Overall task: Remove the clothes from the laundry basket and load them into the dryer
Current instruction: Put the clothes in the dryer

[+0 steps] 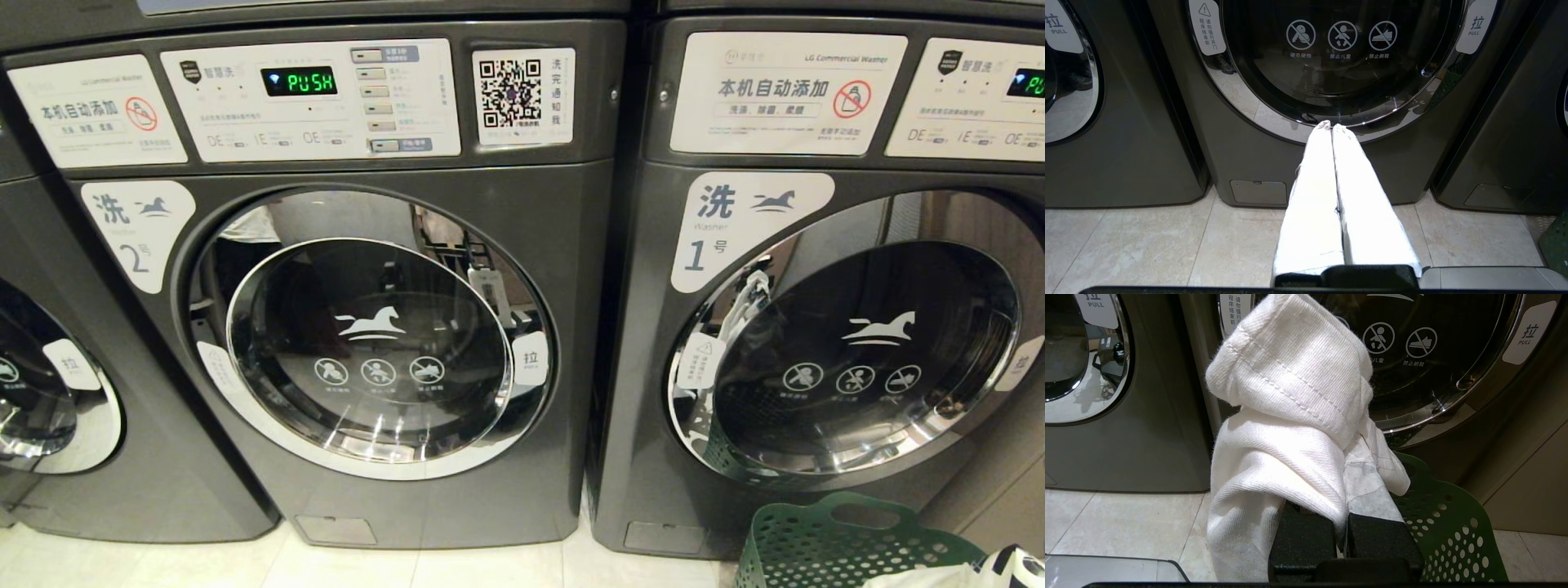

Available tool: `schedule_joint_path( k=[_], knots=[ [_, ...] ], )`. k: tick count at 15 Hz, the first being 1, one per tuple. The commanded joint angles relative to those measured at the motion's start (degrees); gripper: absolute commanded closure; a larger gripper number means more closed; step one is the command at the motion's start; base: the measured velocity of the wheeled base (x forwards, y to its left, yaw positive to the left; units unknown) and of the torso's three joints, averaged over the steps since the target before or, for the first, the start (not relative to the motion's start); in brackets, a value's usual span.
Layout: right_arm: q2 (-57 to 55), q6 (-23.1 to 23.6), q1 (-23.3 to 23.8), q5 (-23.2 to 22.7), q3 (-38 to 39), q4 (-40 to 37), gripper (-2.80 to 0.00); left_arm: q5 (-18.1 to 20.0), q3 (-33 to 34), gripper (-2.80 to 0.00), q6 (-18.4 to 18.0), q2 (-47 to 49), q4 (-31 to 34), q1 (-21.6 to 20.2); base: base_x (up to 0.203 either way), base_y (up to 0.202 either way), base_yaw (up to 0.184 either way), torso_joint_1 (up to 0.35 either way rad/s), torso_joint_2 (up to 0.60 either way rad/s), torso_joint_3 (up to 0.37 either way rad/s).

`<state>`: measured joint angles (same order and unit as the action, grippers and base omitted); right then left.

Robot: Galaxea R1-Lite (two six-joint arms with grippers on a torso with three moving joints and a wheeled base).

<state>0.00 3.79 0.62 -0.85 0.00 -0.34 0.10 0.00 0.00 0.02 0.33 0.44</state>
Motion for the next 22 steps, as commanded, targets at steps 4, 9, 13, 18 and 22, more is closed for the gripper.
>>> schedule_joint_path(
  k=[4,9,13,18,22],
  knots=[
    [-0.09,-0.01,-0.01,-0.03,0.00,-0.01,0.00,-0.01,0.00,0.00,0.00,-0.02,0.02,0.00,0.000,0.000,0.000,0.000,0.00,0.000],
    [-0.09,-0.01,-0.01,-0.03,0.00,-0.01,0.00,-0.01,0.00,0.00,0.06,-0.02,0.02,0.00,0.001,0.151,-0.001,0.006,0.01,0.004],
    [-0.09,-0.01,-0.01,-0.03,0.00,-0.01,0.00,-0.01,0.00,0.00,0.09,-0.02,0.02,0.00,0.000,0.195,-0.001,0.003,0.00,0.002],
    [-0.09,0.08,-0.01,-0.03,0.00,-0.01,0.00,-0.01,0.00,0.00,0.00,-0.02,0.02,0.00,0.000,0.196,-0.002,0.002,0.00,0.004],
    [-0.09,-0.01,-0.01,-0.03,0.00,-0.01,0.00,-0.01,0.00,0.00,0.00,-0.02,0.02,0.00,0.000,0.194,-0.002,0.003,0.00,0.006]
  ],
)
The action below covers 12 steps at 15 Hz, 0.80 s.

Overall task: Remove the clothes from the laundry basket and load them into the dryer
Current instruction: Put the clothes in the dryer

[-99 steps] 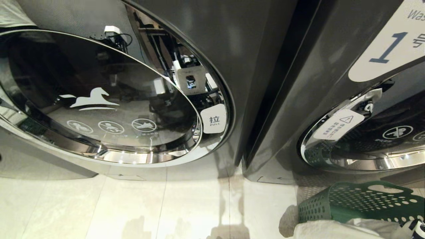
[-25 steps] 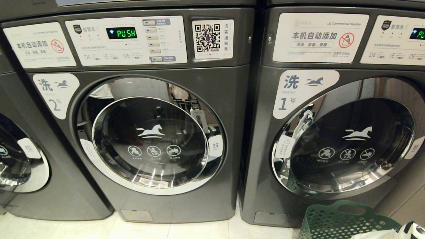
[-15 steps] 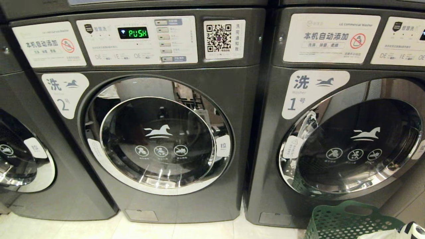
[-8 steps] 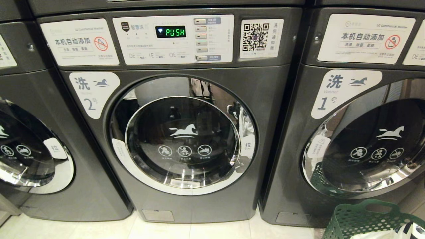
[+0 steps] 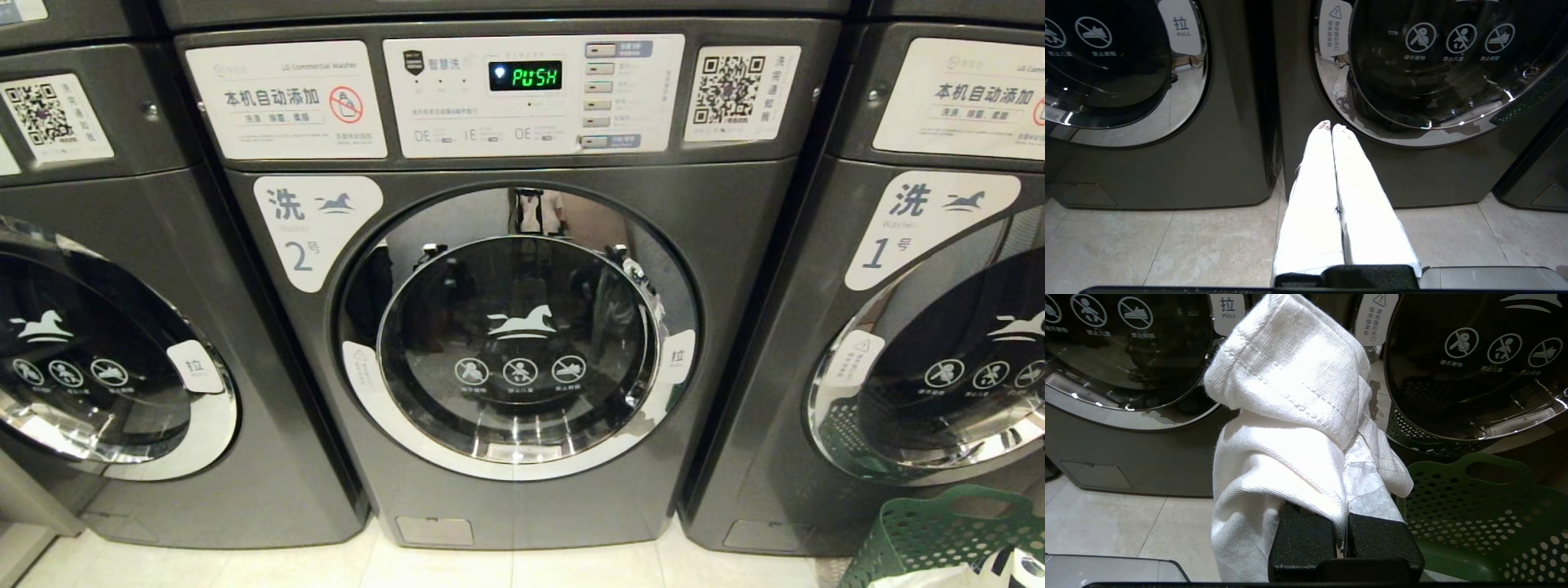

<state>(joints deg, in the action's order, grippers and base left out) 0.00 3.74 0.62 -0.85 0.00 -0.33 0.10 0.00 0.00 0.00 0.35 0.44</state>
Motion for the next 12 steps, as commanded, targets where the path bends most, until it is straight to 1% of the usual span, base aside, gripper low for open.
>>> schedule_joint_path(
  k=[1,12],
  knots=[
    [-0.09,0.04,-0.01,-0.03,0.00,-0.02,0.00,-0.01,0.00,0.00,0.00,0.00,0.00,0.00,0.000,0.196,-0.003,-0.001,0.00,0.002],
    [-0.09,-0.02,-0.01,-0.03,0.00,-0.02,0.00,-0.01,0.00,0.00,0.00,0.00,0.00,0.00,0.000,0.195,-0.002,0.003,0.00,0.005]
  ],
)
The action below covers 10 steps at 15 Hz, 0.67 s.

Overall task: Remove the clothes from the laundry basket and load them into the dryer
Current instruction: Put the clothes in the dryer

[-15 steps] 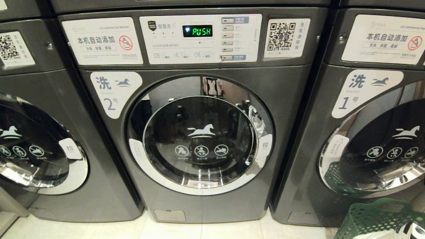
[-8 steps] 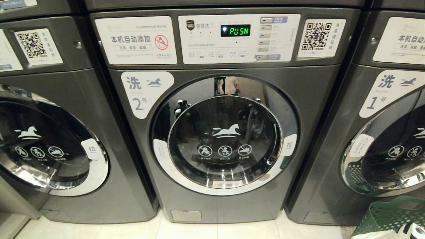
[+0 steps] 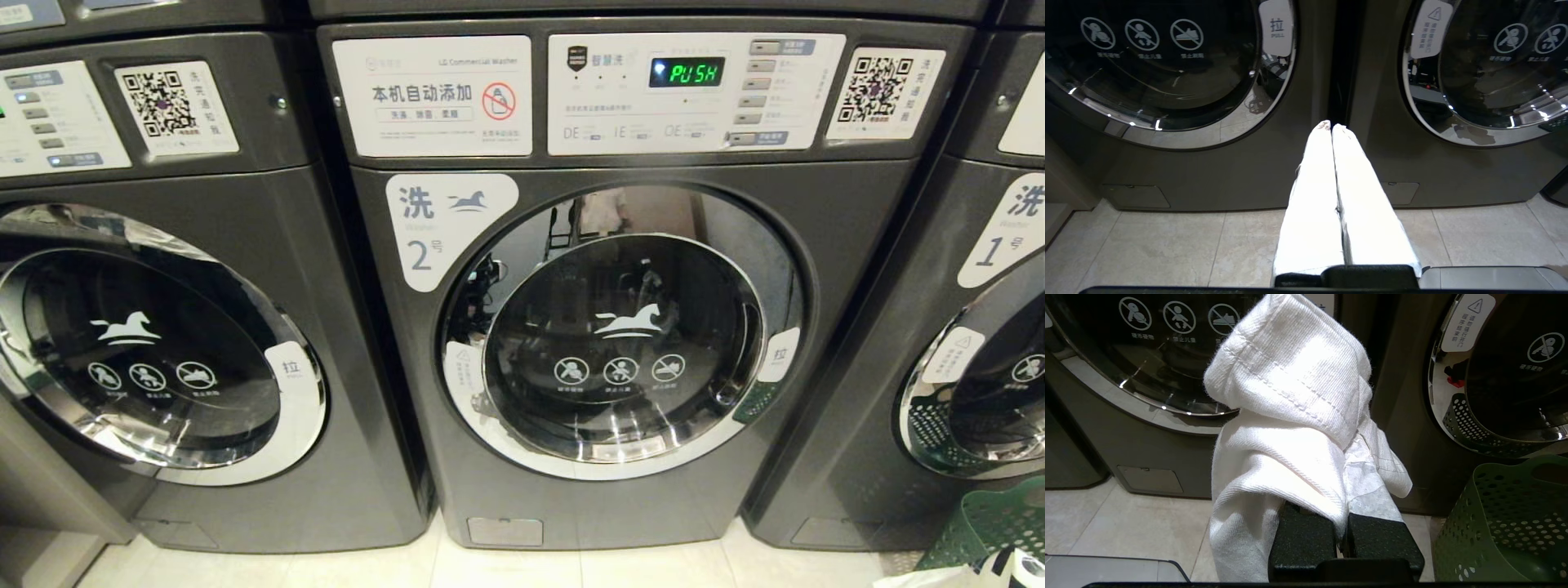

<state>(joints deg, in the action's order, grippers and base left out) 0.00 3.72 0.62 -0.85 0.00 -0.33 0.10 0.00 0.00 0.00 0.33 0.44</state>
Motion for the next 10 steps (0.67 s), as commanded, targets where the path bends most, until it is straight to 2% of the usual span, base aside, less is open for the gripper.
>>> schedule_joint_path(
  k=[1,3,10],
  knots=[
    [-0.09,0.06,-0.01,-0.03,0.00,-0.02,0.00,-0.01,0.00,0.00,0.00,0.00,0.02,0.00,0.000,0.189,-0.001,0.006,0.01,0.002],
    [-0.09,0.06,-0.01,-0.03,0.00,-0.02,0.00,-0.01,0.00,0.00,0.07,0.00,0.02,0.00,0.000,0.119,-0.002,0.003,0.00,0.004],
    [-0.09,-0.22,-0.01,0.06,0.00,-0.02,0.00,-0.01,0.00,0.00,0.00,0.00,0.02,0.00,0.000,0.000,0.000,0.000,0.00,0.000]
  ],
)
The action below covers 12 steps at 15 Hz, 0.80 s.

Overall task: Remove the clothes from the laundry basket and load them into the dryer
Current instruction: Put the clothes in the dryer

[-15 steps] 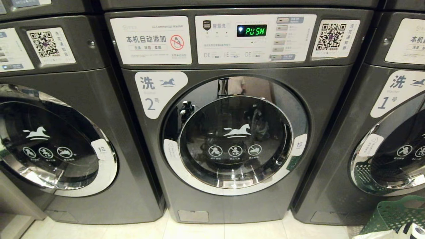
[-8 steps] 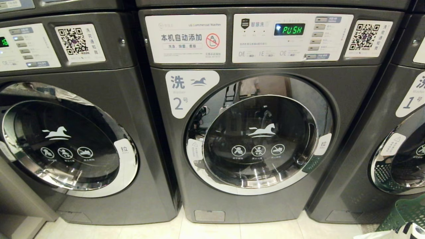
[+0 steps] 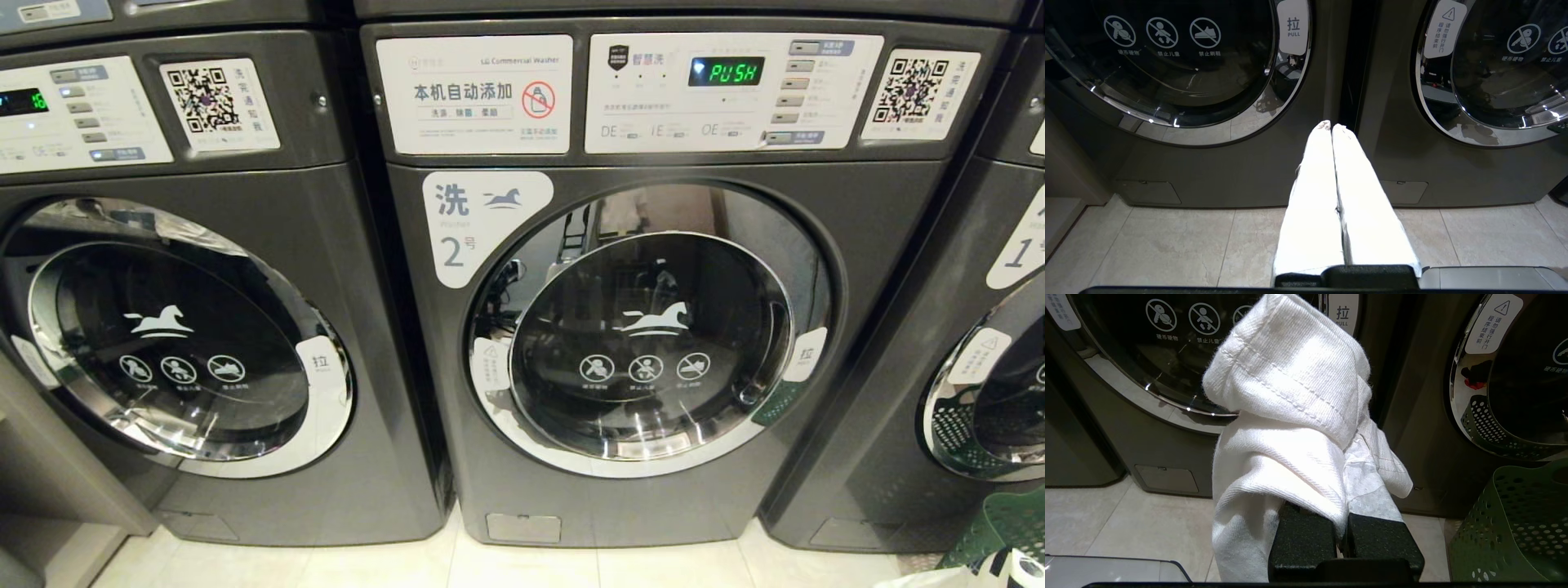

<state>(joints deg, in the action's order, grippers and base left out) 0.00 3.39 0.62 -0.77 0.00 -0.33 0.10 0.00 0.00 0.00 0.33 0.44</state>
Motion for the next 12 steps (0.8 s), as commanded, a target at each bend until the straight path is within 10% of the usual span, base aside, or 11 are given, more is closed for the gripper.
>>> schedule_joint_path(
  k=[1,12],
  knots=[
    [-0.09,0.04,-0.01,-0.02,0.00,-0.02,0.00,-0.01,-0.05,0.00,0.00,0.00,0.02,0.00,0.000,0.000,0.000,0.000,0.00,0.000],
    [-0.09,-0.05,-0.01,-0.02,0.00,-0.02,0.00,-0.01,0.00,0.00,0.00,0.00,0.02,0.00,0.190,0.000,-0.001,0.003,0.00,0.001]
  ],
)
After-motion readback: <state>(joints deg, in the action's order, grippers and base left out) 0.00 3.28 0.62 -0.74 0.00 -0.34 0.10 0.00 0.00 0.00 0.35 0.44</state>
